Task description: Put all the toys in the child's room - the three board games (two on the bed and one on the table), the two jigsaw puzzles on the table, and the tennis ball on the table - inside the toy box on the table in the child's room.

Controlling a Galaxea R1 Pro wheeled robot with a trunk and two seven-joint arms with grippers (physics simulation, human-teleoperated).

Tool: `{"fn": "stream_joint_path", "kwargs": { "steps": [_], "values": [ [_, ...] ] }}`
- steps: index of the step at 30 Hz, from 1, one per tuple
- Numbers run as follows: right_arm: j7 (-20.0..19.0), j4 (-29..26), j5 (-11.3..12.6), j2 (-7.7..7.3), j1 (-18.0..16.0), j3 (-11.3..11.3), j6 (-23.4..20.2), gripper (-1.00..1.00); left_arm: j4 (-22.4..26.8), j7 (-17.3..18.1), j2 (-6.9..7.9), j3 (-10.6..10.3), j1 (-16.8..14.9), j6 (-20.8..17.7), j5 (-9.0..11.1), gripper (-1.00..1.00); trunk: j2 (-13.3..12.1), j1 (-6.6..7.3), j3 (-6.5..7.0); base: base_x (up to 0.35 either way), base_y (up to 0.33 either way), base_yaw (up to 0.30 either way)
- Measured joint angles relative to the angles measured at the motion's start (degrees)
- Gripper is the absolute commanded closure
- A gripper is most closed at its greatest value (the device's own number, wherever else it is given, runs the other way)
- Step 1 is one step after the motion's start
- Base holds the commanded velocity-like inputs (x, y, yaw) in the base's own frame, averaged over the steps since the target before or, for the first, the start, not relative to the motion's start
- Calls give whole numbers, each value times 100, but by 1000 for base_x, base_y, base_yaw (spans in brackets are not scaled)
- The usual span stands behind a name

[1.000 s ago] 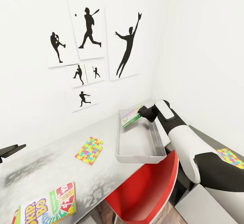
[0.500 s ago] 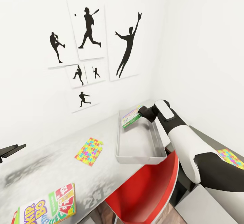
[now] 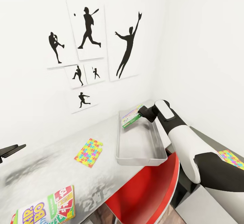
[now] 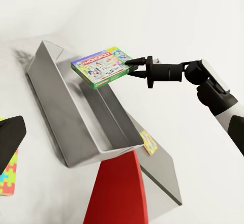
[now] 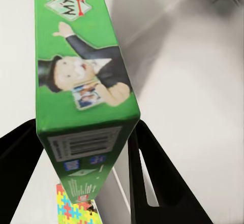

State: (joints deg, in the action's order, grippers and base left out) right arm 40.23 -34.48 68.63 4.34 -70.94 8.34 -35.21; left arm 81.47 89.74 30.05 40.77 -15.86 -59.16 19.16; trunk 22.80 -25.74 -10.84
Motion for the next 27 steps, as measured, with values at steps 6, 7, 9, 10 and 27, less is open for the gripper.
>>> {"fn": "stream_joint_path", "kwargs": {
  "steps": [6, 7, 9, 10, 27],
  "values": [
    [-6, -4, 2, 0, -1, 0, 1, 100, 0, 0, -1, 0, 0, 0, 0, -100, 0, -1, 0, 20, 0, 0],
    [-7, -6, 1, 0, 0, 0, 0, 100, 0, 0, -1, 0, 0, 0, 0, -100, 0, -1, 0, 4, 0, 0],
    [-8, -7, 3, 0, 0, 0, 1, 100, 0, 0, -1, 0, 0, 0, 0, -100, 0, -1, 0, 2, 0, 0],
    [-8, -8, 0, 0, -1, 0, 1, 100, 0, 0, 2, 0, 0, 0, 0, -100, 0, -1, 0, 1, 0, 0],
    [-7, -5, 3, 0, -1, 0, -2, 100, 0, 0, 0, 0, 0, 0, 0, -100, -1, -1, -56, 4, 0, 0]
  ]
}}
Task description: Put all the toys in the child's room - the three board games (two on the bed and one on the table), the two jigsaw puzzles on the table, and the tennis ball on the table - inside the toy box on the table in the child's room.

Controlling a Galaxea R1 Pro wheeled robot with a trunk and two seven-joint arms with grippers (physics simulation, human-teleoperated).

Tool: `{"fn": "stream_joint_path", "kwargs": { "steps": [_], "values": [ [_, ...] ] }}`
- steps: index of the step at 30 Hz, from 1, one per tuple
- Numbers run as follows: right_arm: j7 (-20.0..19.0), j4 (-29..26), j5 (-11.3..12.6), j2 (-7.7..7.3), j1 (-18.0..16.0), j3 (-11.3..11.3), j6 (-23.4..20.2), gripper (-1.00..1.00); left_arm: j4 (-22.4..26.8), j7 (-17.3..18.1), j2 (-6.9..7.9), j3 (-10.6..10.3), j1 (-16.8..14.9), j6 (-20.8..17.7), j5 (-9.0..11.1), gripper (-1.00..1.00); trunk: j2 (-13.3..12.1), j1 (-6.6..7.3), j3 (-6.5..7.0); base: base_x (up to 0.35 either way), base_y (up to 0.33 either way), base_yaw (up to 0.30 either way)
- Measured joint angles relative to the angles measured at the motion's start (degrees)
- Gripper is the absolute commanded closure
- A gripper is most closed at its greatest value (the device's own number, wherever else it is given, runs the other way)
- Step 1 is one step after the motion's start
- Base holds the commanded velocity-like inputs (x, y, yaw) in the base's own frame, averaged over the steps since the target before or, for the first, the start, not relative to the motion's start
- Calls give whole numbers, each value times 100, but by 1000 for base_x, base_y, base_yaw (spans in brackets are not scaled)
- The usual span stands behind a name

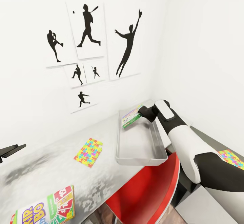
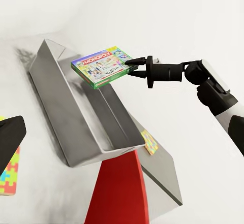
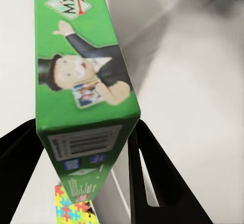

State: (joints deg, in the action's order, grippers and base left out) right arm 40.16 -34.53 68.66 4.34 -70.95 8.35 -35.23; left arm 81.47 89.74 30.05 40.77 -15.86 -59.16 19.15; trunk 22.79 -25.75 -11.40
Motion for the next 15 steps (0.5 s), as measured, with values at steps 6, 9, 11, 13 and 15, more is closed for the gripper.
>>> {"fn": "stream_joint_path", "kwargs": {
  "steps": [6, 9, 11, 13, 15],
  "values": [
    [-1, -1, 0, 0, 2, 0, 1, 100, 7, 0, -1, 0, 0, 0, 0, -100, 0, 0, -55, 22, 0, 0],
    [0, -1, 0, 0, 1, 0, 2, 100, 8, 0, -1, 0, 0, 0, 0, -100, 0, 0, -83, 2, 0, 0],
    [0, 1, -2, 0, 2, 0, 1, 100, 8, 0, -1, 0, 0, 0, 0, -100, 0, 0, -101, 3, 0, 0],
    [-1, 1, -1, 0, 0, 0, 2, 100, 8, 0, -1, 0, 0, 0, 0, -100, 0, 0, -120, 28, 0, 0],
    [-1, 1, -1, 0, 0, 0, 2, 100, 8, 0, -1, 0, 0, 0, 0, -100, 0, 0, -138, 20, 0, 0]
  ]
}}
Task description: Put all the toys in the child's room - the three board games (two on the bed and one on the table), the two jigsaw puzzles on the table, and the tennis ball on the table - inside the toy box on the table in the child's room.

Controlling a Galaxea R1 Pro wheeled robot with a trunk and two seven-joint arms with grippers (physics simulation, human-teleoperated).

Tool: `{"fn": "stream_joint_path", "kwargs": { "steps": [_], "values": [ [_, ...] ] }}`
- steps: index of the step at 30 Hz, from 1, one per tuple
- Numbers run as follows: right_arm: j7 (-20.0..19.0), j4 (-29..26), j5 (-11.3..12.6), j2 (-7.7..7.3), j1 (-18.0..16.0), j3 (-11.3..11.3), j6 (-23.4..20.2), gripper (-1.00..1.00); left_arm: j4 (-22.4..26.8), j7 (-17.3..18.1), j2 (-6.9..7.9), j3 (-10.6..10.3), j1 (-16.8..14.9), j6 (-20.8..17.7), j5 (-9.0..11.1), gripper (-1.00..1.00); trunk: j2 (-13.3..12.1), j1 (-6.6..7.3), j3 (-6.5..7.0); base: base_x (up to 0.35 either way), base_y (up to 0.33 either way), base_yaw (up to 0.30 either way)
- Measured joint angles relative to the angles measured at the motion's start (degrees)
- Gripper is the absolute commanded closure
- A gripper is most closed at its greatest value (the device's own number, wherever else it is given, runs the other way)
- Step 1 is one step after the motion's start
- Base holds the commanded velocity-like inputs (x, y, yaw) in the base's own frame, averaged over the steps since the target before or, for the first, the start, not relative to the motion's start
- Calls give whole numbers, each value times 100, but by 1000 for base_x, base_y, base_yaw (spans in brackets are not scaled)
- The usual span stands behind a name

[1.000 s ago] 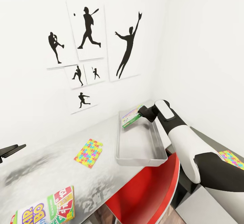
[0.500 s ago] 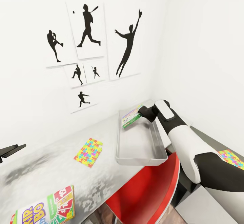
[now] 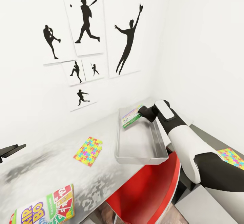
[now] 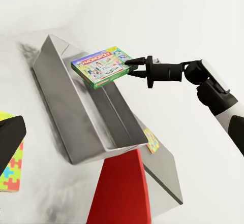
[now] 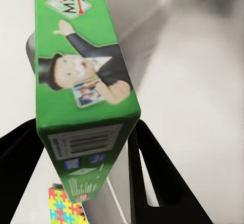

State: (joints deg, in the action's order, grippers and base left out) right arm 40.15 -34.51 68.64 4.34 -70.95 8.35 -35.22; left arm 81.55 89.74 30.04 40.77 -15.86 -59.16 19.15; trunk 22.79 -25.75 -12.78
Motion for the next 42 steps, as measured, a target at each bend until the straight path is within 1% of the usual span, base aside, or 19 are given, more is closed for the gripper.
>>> {"fn": "stream_joint_path", "kwargs": {
  "steps": [7, 42],
  "values": [
    [-1, 0, 3, 0, 0, 0, 2, 100, -2, 0, 0, 0, 0, 0, 0, -100, 1, 0, -28, 9, 0, 0],
    [-1, 4, 1, 0, 1, -3, -1, 100, 0, 0, 0, 0, 0, 0, 0, -100, 1, 1, -30, 38, 0, 0]
  ]
}}
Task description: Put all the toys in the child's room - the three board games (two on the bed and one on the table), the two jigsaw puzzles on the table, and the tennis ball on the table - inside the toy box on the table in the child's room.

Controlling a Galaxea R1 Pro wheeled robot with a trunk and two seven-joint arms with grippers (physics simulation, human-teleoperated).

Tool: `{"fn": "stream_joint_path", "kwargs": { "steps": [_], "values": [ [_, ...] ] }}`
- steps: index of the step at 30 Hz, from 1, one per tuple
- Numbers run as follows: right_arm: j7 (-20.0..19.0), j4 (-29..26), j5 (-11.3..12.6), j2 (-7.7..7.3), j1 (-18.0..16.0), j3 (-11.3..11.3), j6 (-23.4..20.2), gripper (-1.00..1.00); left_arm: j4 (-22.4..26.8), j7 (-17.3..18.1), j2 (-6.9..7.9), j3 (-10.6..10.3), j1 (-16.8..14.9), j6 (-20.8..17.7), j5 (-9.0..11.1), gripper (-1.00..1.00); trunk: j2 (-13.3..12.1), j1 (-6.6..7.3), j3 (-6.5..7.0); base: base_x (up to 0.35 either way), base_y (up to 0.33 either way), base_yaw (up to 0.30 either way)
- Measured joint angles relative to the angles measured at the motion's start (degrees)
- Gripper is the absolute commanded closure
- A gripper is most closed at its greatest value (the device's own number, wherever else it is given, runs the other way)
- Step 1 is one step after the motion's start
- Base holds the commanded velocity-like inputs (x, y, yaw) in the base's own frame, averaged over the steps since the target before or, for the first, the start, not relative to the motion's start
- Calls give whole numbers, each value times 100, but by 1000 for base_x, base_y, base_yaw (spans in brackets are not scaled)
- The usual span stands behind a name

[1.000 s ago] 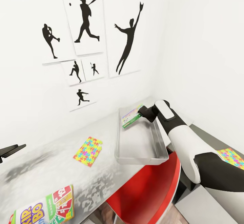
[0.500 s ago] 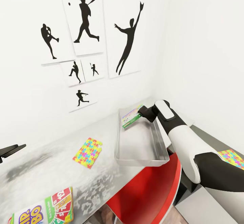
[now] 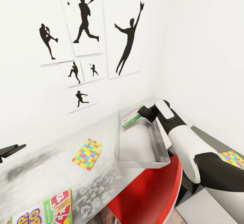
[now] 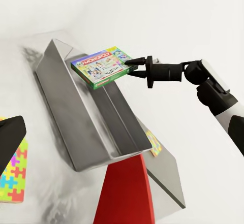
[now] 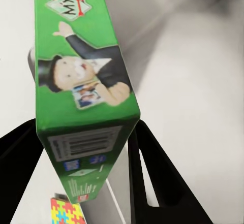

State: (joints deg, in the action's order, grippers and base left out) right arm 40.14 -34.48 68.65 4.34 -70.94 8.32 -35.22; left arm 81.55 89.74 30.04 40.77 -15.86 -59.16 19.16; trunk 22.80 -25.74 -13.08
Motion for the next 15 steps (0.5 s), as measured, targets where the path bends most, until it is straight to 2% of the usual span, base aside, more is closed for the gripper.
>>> {"fn": "stream_joint_path", "kwargs": {
  "steps": [15],
  "values": [
    [0, 17, -3, 5, -1, -5, -6, 100, 0, 0, 0, 0, 0, 0, 0, -100, 0, 0, 0, 21, 3, 0]
  ]
}}
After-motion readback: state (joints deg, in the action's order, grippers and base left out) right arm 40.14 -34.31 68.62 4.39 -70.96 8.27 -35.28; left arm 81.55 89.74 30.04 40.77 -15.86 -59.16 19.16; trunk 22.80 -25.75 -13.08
